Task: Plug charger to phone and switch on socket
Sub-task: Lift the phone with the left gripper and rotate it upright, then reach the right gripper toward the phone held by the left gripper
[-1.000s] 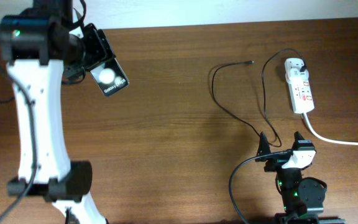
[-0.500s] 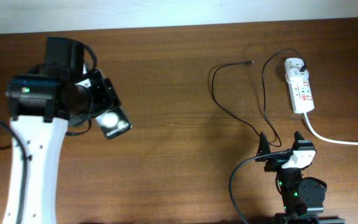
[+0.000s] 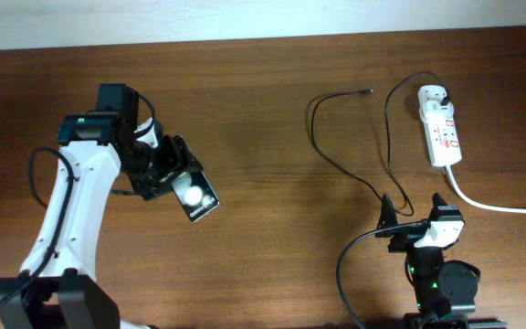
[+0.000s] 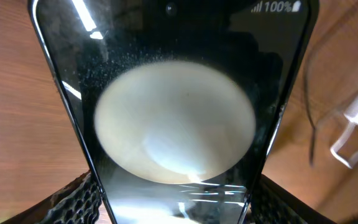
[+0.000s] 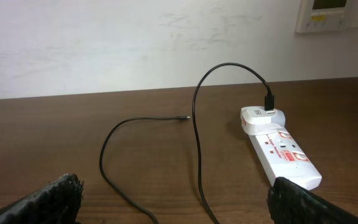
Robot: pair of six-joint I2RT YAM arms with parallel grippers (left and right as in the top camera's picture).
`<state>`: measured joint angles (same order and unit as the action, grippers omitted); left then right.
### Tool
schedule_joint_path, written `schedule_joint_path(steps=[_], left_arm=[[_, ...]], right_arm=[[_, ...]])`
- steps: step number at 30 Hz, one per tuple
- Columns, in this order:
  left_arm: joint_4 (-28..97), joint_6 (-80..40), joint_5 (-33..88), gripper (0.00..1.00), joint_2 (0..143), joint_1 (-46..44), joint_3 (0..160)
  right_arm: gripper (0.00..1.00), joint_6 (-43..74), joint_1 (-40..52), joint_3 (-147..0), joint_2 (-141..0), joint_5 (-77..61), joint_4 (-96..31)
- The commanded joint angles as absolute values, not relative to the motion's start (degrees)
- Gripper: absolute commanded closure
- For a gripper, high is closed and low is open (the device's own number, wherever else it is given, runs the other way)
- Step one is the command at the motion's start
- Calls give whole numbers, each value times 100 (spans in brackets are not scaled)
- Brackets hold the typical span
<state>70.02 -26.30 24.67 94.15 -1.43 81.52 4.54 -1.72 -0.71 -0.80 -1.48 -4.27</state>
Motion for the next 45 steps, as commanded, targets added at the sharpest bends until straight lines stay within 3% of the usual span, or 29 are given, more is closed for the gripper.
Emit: schedule_joint_path(steps=[1, 6, 16, 29, 39, 41, 45], left_arm=[[7002, -1986, 4045, 34, 9494, -132, 8123], [6991, -1675, 5988, 35, 9494, -132, 8123], [7043, -2106, 7310, 35, 9491, -130, 8123], [6770, -2093, 7330, 34, 10892, -95, 8103], [6770, -2091, 7205, 33, 10903, -95, 8103], [6770, -2093, 7207, 34, 10903, -95, 8103], [6770, -2091, 7207, 34, 10903, -95, 8103]], right_arm=[[1, 473, -189, -32, -43, -119, -447], [1, 473, -189, -32, -43, -119, -447], [1, 473, -189, -32, -43, -119, -447], [2, 473, -189, -32, -43, -119, -447], [1, 499, -189, -32, -43, -198, -445], [1, 1315, -189, -32, -43, -956, -375], [1, 4351, -189, -32, -43, -3247, -274]])
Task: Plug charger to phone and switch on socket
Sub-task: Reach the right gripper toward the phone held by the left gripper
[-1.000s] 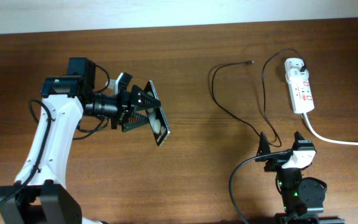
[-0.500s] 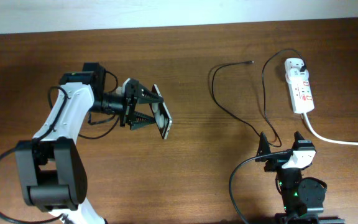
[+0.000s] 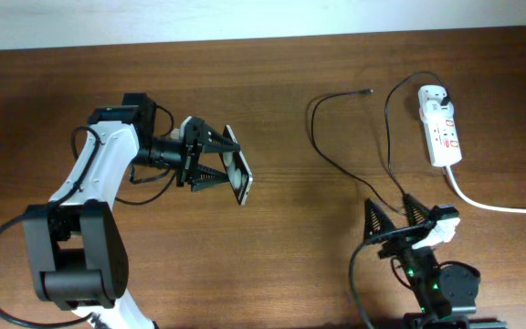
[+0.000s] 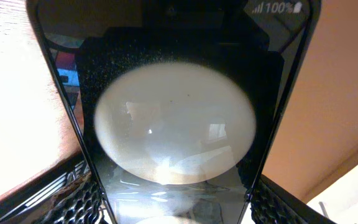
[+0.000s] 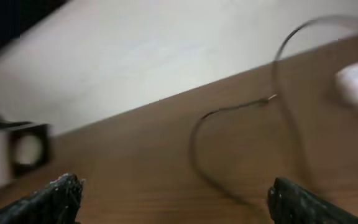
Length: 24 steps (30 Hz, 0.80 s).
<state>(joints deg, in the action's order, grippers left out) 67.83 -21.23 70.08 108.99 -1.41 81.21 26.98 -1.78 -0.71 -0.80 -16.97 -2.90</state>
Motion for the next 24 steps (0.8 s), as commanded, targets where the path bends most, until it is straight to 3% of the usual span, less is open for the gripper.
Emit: schedule_joint_path(steps=[1, 4, 11, 15, 19, 21, 24], left_arm=[[6772, -2091, 7207, 33, 10903, -95, 8103], [6775, -2093, 7210, 34, 10903, -95, 8103], [6775, -2091, 7225, 33, 10903, -95, 8103], [6775, -2091, 7225, 34, 10903, -95, 8103], [6772, -2091, 7223, 33, 10903, -95, 8103], [6772, -2091, 7223, 34, 10903, -95, 8103], [6772, -2091, 7220, 33, 10903, -95, 8103]], right_arm=[[1, 4860, -189, -32, -43, -4169, -279], [2, 5345, -189, -32, -43, -5970, -279], [2, 4340, -189, -32, -169, -5564, -515], [1, 3500, -189, -502, -1081, -4934, -652], [1, 1319, -187, -3109, -2574, -3369, -3728], [1, 1135, -183, -4209, -2829, -3013, -4659], [1, 1299, -183, -4805, -2832, -3041, -4980]])
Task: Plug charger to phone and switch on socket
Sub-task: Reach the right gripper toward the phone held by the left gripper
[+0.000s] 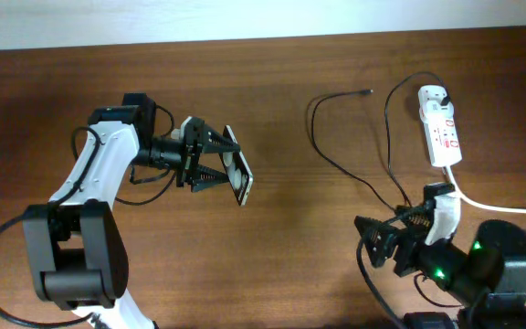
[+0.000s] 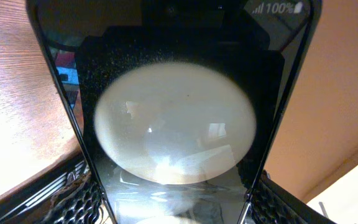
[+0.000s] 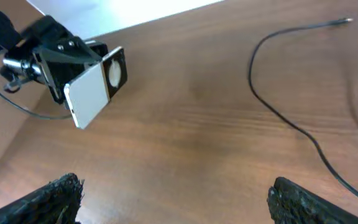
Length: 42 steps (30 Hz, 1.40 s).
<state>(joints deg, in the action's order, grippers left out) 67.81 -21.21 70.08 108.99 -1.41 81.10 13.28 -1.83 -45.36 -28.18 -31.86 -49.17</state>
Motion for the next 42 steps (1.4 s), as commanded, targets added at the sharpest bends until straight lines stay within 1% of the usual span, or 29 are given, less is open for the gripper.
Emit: schedule_joint_path(steps=[1, 4, 6, 7, 8, 9, 11, 13, 14, 15, 17, 20, 23, 25, 29, 32, 36, 38, 39, 40, 42], left_arm=[[6772, -2091, 7223, 34, 10903, -95, 8103], [6772, -2091, 7223, 33, 10903, -95, 8103], [6770, -2091, 7220, 33, 10903, -95, 8103], [6770, -2091, 7203, 33, 10903, -95, 8103], [6770, -2091, 7203, 33, 10903, -95, 8103], [6770, -2091, 7203, 33, 10903, -95, 8103], [6770, -2091, 7203, 33, 10903, -95, 8103], [6768, -2091, 7201, 33, 10903, -95, 8103], [6770, -2091, 7203, 33, 10903, -95, 8103], [6770, -2091, 7203, 33, 10903, -95, 8103], [6772, -2095, 7231, 33, 10903, -95, 8103], [6772, -2097, 7463, 34, 10903, -95, 8103], [6772, -2097, 7463, 33, 10903, -95, 8103], [6775, -2097, 7463, 33, 10903, -95, 8103], [6775, -2185, 7485, 33, 10903, -95, 8103], [6772, -2488, 7537, 33, 10903, -95, 8103], [6772, -2508, 7695, 34, 10903, -95, 8103], [6772, -2508, 7695, 33, 10903, -95, 8103], [6772, -2508, 7695, 33, 10903, -95, 8103], [6770, -2508, 7695, 33, 10903, -95, 8103], [6770, -2532, 7695, 33, 10903, -95, 8103]], right_arm=[[1, 1356, -183, -4899, -2862, -3035, -4982], [1, 1398, -183, -5378, -3371, -3035, -5127], [1, 1398, -150, -5745, -4040, -3035, -5295], [1, 1398, 23, -5900, -4333, -3037, -5321], [1, 1398, 445, -6045, -4624, -3006, -5249], [1, 1459, 1068, -6136, -4871, -2609, -5162], [1, 2239, 2104, -6136, -5111, -1315, -4963], [1, 2722, 2995, -6136, -5264, -659, -4574], [1, 3089, 3520, -6136, -5371, -34, -4442], [1, 3317, 3905, -6136, -5485, 327, -4366], [2, 3347, 4338, -6136, -5747, 526, -4097], [1, 3354, 4506, -6136, -6230, 464, -3870], [1, 3354, 4504, -6136, -6587, -257, -3369], [1, 3352, 4506, -6136, -6672, -480, -3140], [1, 3354, 4506, -6134, -6901, 78, -2650], [1, 3356, 4506, -6134, -7467, 329, -2198], [0, 3461, 4506, -6134, -7926, 373, -1892], [6, 3459, 4506, -6134, -8018, 375, -1745], [11, 3461, 4506, -6134, -8025, 370, -1649], [14, 3461, 4530, -6134, -8025, 377, -1599], [20, 3461, 4786, -6134, -8031, 919, -1557]])
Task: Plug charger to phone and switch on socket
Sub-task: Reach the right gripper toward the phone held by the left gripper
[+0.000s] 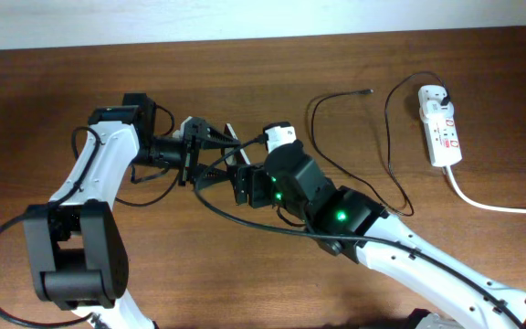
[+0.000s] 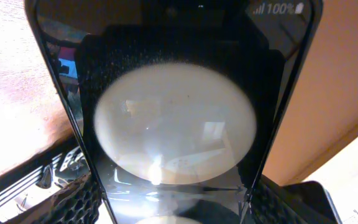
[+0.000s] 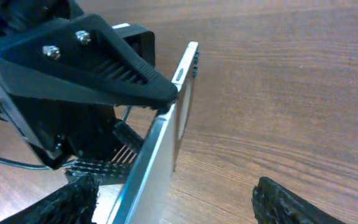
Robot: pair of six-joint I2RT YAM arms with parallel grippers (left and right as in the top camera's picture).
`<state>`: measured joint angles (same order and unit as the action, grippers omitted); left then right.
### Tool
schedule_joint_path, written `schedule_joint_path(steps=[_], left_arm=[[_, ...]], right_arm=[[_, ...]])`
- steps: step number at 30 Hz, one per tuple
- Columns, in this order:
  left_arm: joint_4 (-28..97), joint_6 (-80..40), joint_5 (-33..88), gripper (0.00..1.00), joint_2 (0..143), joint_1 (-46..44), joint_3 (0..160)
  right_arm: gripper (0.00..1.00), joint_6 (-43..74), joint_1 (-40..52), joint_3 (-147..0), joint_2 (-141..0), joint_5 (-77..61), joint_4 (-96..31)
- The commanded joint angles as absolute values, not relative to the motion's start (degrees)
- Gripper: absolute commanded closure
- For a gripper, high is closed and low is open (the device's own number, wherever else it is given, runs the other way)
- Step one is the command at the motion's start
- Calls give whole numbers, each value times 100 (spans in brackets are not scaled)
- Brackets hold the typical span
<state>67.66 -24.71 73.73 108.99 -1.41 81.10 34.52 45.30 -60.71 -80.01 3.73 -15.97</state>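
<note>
The phone (image 1: 230,139) is held on edge above the table, left of centre, with my left gripper (image 1: 219,164) shut on it. Its dark screen (image 2: 176,124) with a pale oval fills the left wrist view. My right gripper (image 1: 243,183) has reached across to it and is open. In the right wrist view the phone's silver edge (image 3: 166,134) stands between my right fingers (image 3: 73,202), close to the left one. The black charger cable's free plug (image 1: 366,92) lies on the table at the back. The white socket strip (image 1: 440,128) lies at the far right with the cable plugged into it.
The black cable loops (image 1: 336,160) over the brown table (image 1: 272,64) between the phone and the strip. A white mains lead (image 1: 491,206) runs off the right edge. My right arm (image 1: 391,242) stretches diagonally from the front right.
My right arm was at the front right edge of the table, turned to the left. Now it stretches across, its open gripper at the phone. The left arm and phone have not moved.
First my left gripper held the phone low at the left, screen up, and the right arm rested at the front right. Then the phone was up on edge nearer the centre. The right wrist turned toward it, and now its gripper is at the phone.
</note>
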Motion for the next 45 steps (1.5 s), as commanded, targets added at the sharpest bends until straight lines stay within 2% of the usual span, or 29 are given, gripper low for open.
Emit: schedule_joint_path(steps=[1, 6, 7, 10, 14, 16, 20, 23, 25, 29, 31, 33, 35, 36, 38, 40, 41, 45], left_arm=[[6770, -2593, 7695, 33, 10903, -95, 8103], [6775, -2679, 7723, 34, 10903, -95, 8103], [6775, -2681, 7752, 34, 10903, -95, 8103], [6772, -2679, 7782, 33, 10903, -95, 8103], [6772, -2676, 7778, 34, 10903, -95, 8103], [6770, -2674, 7773, 34, 10903, -95, 8103], [6770, -2674, 7673, 34, 10903, -95, 8103], [6770, -2674, 7673, 34, 10903, -95, 8103], [6768, -2674, 7671, 35, 10903, -95, 8103], [6770, -2674, 7671, 33, 10903, -95, 8103], [6775, -2676, 7675, 8, 10903, -95, 8103], [6775, -2676, 7679, 1, 10903, -93, 8103], [6772, -2672, 7625, 1, 10901, -5, 8103], [6775, -2491, 7220, 1, 10901, 156, 8103], [6963, -1826, 7159, 1, 10866, 403, 8103], [7238, -998, 7155, 1, 10639, 687, 8103], [7494, -233, 7059, 1, 10309, 893, 8103], [7874, 56, 5946, 1, 9279, 1273, 8103]], right_arm=[[21, 3461, 4969, -6134, -8036, 1260, -1551], [31, 3505, 5212, -6134, -8197, 1765, -1426], [39, 3507, 5212, -6134, -8285, 1763, -1361], [45, 3706, 5212, -6134, -8370, 1758, -1251], [67, 3717, 5212, -6134, -8370, 1577, -1208], [68, 3717, 5212, -6134, -8370, 1566, -1214], [80, 3717, 5212, -6134, -8368, 1479, -1229], [84, 3715, 5212, -6134, -8368, 1391, -1332], [92, 3715, 5212, -6134, -8368, 1354, -1413], [96, 3717, 5212, -6134, -8368, 1302, -1413], [96, 3715, 5212, -6134, -8368, 1247, -1420], [96, 3715, 5210, -6134, -8364, 1247, -1437], [96, 3717, 5205, -6134, -8364, 1245, -1435], [96, 3717, 5205, -6136, -8350, 1245, -1435], [96, 3721, 5164, -6136, -8250, 1240, -1435], [96, 4392, 4871, -6136, -8134, 1133, -1675], [96, 4556, 4536, -6134, -8134, 473, -1739], [96, 4556, 3708, -6134, -8134, -1212, -1804]])
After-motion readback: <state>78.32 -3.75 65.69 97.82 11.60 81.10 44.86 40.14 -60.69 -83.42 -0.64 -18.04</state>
